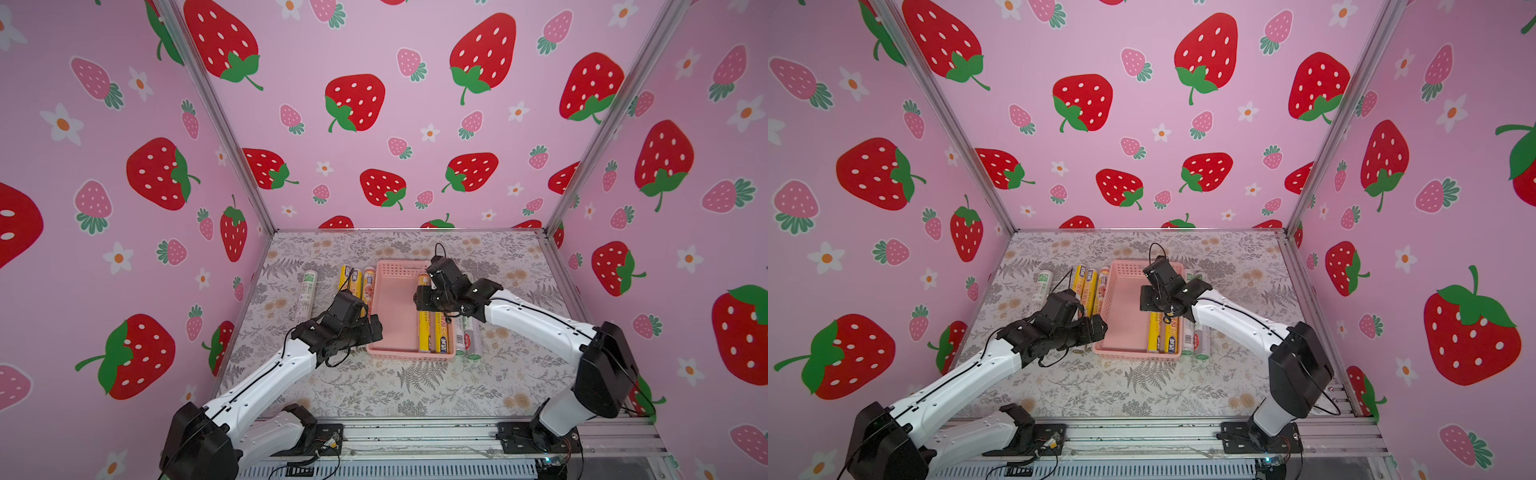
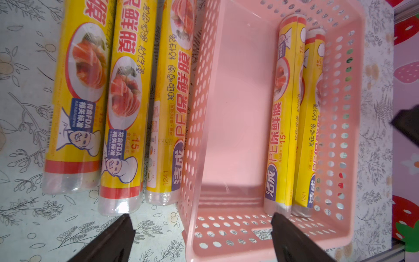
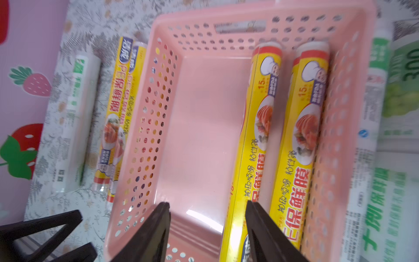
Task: Put the plastic wrap into the basket
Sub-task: Pick up the plastic wrap from the center of the board.
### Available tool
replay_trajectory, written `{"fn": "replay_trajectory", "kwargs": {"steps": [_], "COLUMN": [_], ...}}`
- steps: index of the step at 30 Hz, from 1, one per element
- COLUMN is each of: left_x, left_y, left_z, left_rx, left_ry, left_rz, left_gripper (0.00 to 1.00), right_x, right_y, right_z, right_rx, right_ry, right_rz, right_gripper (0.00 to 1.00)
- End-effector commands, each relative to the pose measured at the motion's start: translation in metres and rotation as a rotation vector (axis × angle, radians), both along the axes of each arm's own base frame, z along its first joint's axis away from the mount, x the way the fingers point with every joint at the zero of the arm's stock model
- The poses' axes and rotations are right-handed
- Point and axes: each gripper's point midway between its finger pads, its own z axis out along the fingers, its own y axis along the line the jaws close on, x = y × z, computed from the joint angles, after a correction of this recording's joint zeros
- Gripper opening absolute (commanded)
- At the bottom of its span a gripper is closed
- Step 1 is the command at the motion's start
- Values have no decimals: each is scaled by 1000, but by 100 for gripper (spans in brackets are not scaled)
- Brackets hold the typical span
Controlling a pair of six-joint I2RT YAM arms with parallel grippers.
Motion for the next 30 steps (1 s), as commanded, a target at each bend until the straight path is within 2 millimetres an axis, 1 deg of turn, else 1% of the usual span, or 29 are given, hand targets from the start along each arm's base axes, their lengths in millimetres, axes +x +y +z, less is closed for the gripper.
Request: {"fn": "replay_trajectory", "kwargs": {"steps": [1, 2, 5, 8, 11, 20, 24, 30], "left_x": [8, 7, 6, 6, 5, 0, 1, 5], "left_y": [-9, -10, -10, -9, -8, -6, -5, -6], "left_z": [10, 9, 6, 7, 5, 3, 3, 7], "left_rx": [-15, -15, -13, -11, -8, 10, 17, 22], "left_ry": [-26, -22, -23, -31, -25, -22, -21, -34], "left_rz": [-23, -27, -25, -16, -10, -6, -5, -6], "left_gripper": [98, 97, 97, 97, 97, 97, 97, 97], "right_x": [-10, -14, -23, -30, -32, -25, -28, -34], "right_y": [-58, -73, -106, -125, -134, -149, -160, -169], "right_z": [-24, -29, -46, -62, -77, -126, -140, -154], "right_rx": [-134, -159, -176, -187, -206, -225, -240, -234], "right_ry": [66, 81, 133, 175, 206, 300, 319, 350], "right_rz": [-121, -148, -201, -223, -231, -273, -320, -353], "right_gripper": [59, 59, 60, 61, 62, 63, 63, 62]}}
